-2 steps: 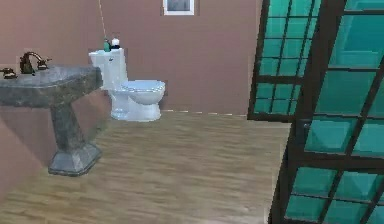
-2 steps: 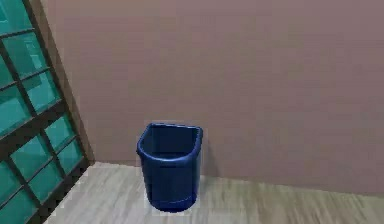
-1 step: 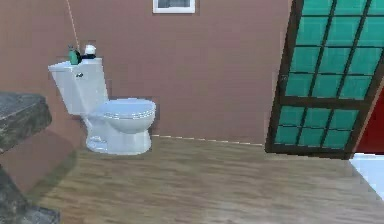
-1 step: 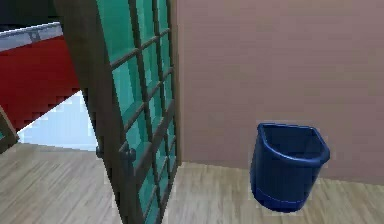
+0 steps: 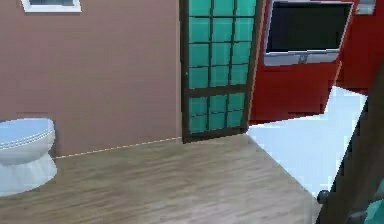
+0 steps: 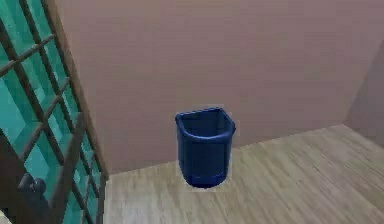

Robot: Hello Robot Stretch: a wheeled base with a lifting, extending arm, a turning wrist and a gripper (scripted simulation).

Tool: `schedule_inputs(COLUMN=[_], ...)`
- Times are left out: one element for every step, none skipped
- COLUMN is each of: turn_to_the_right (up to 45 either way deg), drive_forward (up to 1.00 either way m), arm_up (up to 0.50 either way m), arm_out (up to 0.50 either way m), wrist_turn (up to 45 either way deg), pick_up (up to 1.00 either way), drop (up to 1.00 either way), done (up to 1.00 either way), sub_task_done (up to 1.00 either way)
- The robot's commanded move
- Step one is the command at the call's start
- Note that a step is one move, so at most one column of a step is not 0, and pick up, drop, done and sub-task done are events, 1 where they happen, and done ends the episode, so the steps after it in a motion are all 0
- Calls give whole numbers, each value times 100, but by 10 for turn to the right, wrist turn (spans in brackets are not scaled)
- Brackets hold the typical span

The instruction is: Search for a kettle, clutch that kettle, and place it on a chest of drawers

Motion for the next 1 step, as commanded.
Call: schedule_inputs(turn_to_the_right=[0], drive_forward=[100], arm_up=[0], arm_out=[0], wrist_turn=[0], pick_up=[0], drop=[0], done=[0], sub_task_done=[0])
